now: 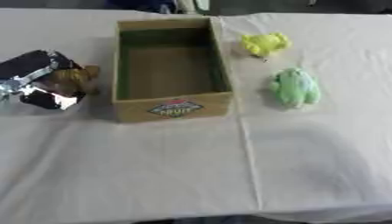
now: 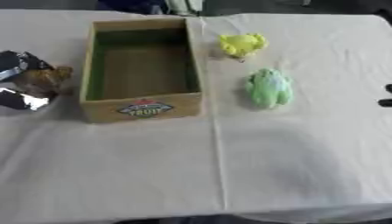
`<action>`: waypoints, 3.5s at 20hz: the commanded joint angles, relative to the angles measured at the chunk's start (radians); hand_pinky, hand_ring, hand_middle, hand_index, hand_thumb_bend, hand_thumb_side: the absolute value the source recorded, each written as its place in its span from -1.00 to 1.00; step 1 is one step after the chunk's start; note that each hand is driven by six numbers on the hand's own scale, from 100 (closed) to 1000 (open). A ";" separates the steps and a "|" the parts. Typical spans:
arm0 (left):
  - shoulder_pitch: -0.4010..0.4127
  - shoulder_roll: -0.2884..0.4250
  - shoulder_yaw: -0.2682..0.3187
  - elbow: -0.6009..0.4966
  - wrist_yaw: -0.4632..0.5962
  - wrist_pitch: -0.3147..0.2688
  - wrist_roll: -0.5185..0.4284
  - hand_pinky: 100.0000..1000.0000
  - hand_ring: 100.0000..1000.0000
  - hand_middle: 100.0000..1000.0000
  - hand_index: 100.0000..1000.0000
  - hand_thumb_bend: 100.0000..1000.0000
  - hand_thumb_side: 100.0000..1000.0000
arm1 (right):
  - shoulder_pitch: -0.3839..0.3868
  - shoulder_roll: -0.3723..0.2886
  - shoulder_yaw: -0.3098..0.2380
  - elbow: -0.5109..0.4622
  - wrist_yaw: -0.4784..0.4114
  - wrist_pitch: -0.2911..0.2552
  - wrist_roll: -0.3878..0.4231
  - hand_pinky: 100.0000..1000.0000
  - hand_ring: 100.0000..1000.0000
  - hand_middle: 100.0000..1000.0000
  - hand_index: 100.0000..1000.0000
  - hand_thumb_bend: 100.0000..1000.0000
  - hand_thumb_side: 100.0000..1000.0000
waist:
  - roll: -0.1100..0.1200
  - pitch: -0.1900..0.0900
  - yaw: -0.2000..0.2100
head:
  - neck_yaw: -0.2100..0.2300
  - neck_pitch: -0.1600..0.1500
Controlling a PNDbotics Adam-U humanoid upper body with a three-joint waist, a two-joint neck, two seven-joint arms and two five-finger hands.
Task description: Pick up objects on the table and place them in the box.
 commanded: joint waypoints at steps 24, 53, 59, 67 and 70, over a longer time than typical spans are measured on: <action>-0.260 -0.023 -0.039 -0.159 0.130 -0.015 -0.045 -0.05 -0.65 -0.52 0.33 -1.00 -0.60 | -0.025 -0.028 0.031 -0.009 -0.019 0.001 0.037 0.34 0.57 0.18 0.36 -1.00 -0.72 | 0.020 -0.025 -0.080 | 0.021 -0.013; -0.154 -0.148 -0.078 -0.110 0.221 -0.060 -0.168 0.45 0.51 0.39 0.62 -0.76 -0.66 | -0.040 -0.029 0.036 -0.002 -0.031 -0.006 0.056 0.34 0.56 0.17 0.36 -1.00 -0.75 | 0.014 -0.018 -0.087 | -0.006 -0.013; -0.062 -0.105 0.031 -0.297 0.560 0.090 -0.117 0.42 0.47 0.34 0.61 -1.00 -0.82 | -0.070 -0.149 0.051 0.057 -0.048 -0.083 0.051 0.33 0.55 0.18 0.36 -1.00 -0.92 | 0.004 -0.026 -0.048 | -0.036 -0.007; 0.132 -0.103 0.175 -0.586 0.858 0.237 0.044 0.38 0.42 0.26 0.58 -1.00 -0.74 | -0.170 -0.340 0.128 0.239 -0.065 -0.284 0.097 0.32 0.54 0.19 0.38 -1.00 -1.00 | -0.013 -0.034 0.032 | -0.078 -0.007; 0.204 -0.123 0.205 -0.666 0.878 0.268 0.082 0.37 0.40 0.25 0.58 -1.00 -0.71 | -0.208 -0.388 0.160 0.306 -0.056 -0.354 0.116 0.32 0.54 0.21 0.40 -1.00 -1.00 | -0.016 -0.034 0.061 | -0.095 -0.007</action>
